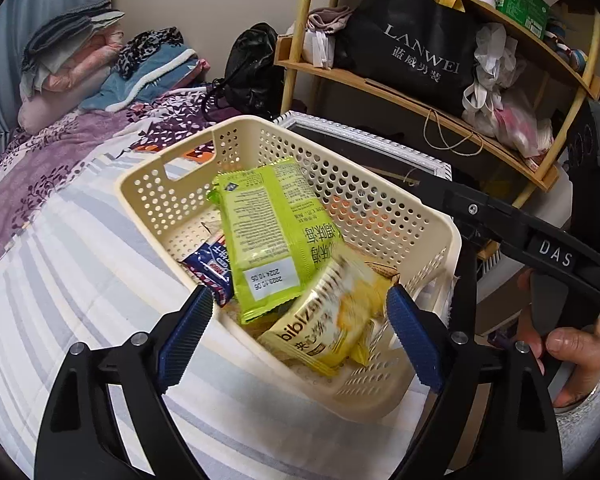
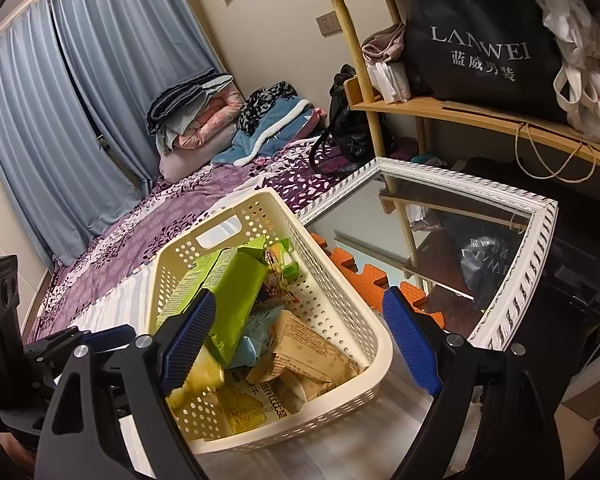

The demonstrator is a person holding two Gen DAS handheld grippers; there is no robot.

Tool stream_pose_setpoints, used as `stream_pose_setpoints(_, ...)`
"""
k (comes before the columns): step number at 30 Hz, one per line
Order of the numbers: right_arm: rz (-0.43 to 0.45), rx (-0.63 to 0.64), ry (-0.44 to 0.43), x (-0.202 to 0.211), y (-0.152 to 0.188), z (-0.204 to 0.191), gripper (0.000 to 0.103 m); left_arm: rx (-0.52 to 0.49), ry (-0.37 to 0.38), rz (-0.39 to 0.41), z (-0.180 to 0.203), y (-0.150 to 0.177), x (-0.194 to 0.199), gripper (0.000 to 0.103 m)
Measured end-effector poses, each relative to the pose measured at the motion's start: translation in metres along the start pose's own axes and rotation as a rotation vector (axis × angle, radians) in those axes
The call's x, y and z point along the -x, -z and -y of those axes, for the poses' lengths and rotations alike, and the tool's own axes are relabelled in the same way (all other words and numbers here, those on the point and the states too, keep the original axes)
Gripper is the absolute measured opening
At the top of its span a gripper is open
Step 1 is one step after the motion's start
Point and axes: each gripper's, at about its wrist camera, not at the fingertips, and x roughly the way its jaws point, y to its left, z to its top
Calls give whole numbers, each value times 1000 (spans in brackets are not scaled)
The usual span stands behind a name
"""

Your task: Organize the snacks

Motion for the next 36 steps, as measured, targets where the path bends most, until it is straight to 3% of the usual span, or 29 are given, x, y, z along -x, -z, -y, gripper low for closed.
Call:
stream_pose_setpoints(6,4,-2,0,5,1,-2,85,5,-54,16,-8,1,12,92)
stream_pose_setpoints(9,5,10,-6,9,2,-6,90,10,-77,19,-10,2,16,99)
stream_pose_setpoints(25,-31,113,-4,35,22,-27,97,-69,-302,36,-4,10,37,100)
stream_pose_setpoints(36,-67,273,45,45,40,-60,98,-51,-357,72,-12,17,55,100)
